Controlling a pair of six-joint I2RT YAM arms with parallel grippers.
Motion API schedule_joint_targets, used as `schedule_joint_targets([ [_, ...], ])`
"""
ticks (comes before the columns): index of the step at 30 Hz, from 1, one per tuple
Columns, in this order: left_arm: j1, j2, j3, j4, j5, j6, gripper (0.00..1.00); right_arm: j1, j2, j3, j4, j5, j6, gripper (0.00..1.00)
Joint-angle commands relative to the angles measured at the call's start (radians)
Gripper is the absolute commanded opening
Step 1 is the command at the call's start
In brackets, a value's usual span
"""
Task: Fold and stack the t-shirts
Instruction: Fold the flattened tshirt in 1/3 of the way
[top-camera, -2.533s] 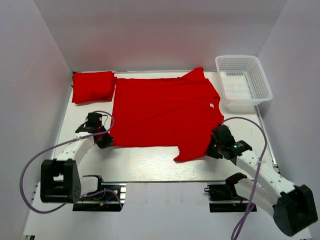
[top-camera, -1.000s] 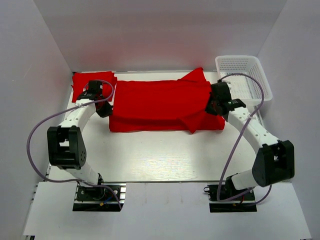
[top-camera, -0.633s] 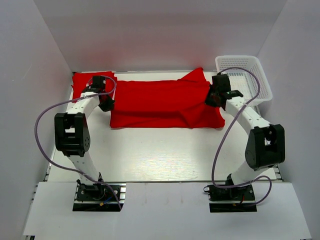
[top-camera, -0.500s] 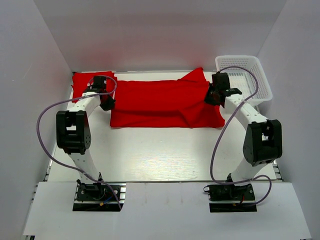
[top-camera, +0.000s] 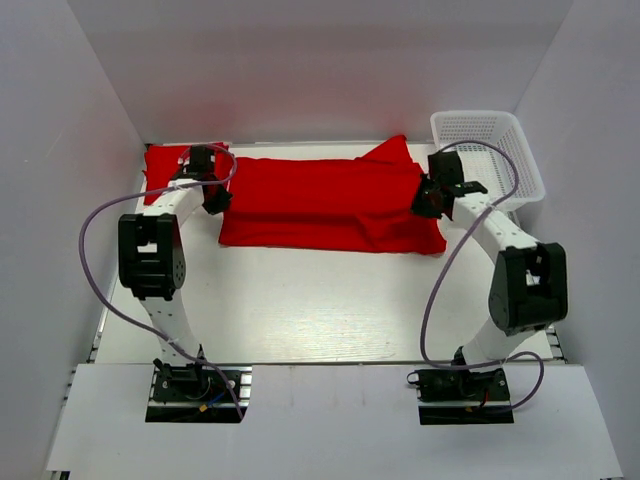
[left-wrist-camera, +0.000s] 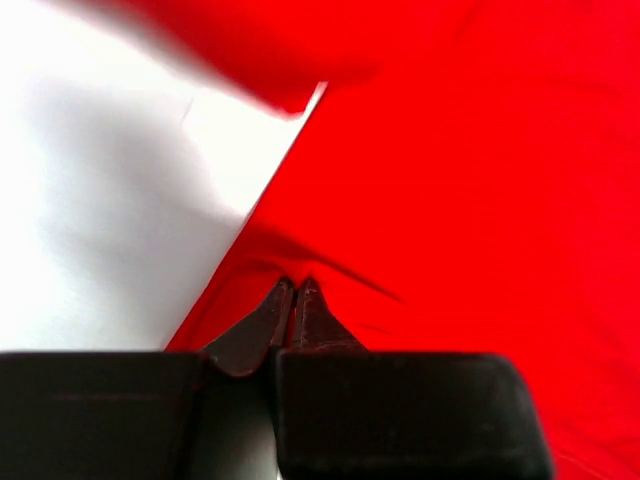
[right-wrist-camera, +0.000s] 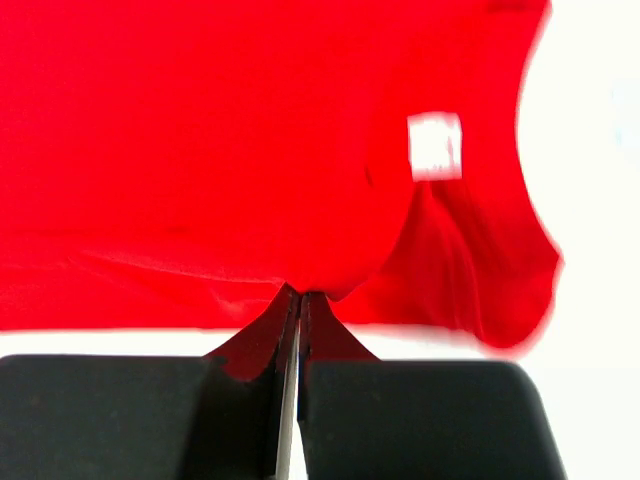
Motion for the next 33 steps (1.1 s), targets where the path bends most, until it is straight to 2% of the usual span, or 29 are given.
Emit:
schedule_joint_targets([
  [1,-0.003,-0.216,-0.086,-0.014,-0.01,0.025,0.0,-0.002,-0.201,-0.081,-0.05,-0.004,0.0,0.0],
  [8,-0.003,-0.513,-0.347,-0.082,-0.055,-0.021,0.0,0.001,-0.516,-0.317,-0.174,-0.047,0.052,0.0],
  [10,-0.003,-0.596,-0.405,-0.083,-0.055,-0.021,0.0,0.001,-0.558,-0.37,-0.182,-0.074,0.061,0.0],
  [14,-0.003,-0.657,-0.465,-0.044,-0.036,-0.01,0.0,-0.001,-0.618,-0.4,-0.176,-0.076,0.049,0.0],
  [20,-0.003,-0.559,-0.384,-0.053,-0.082,-0.02,0.0,-0.007,-0.554,-0.345,-0.102,-0.018,0.021,0.0],
  [27,-0.003,-0.354,-0.22,-0.035,-0.11,-0.029,0.0,-0.008,-0.334,-0.208,-0.075,0.008,-0.022,0.0],
  [33,-0.003,-0.217,-0.157,0.002,-0.099,-0.029,0.0,-0.016,-0.215,-0.124,-0.044,0.019,-0.04,0.0],
])
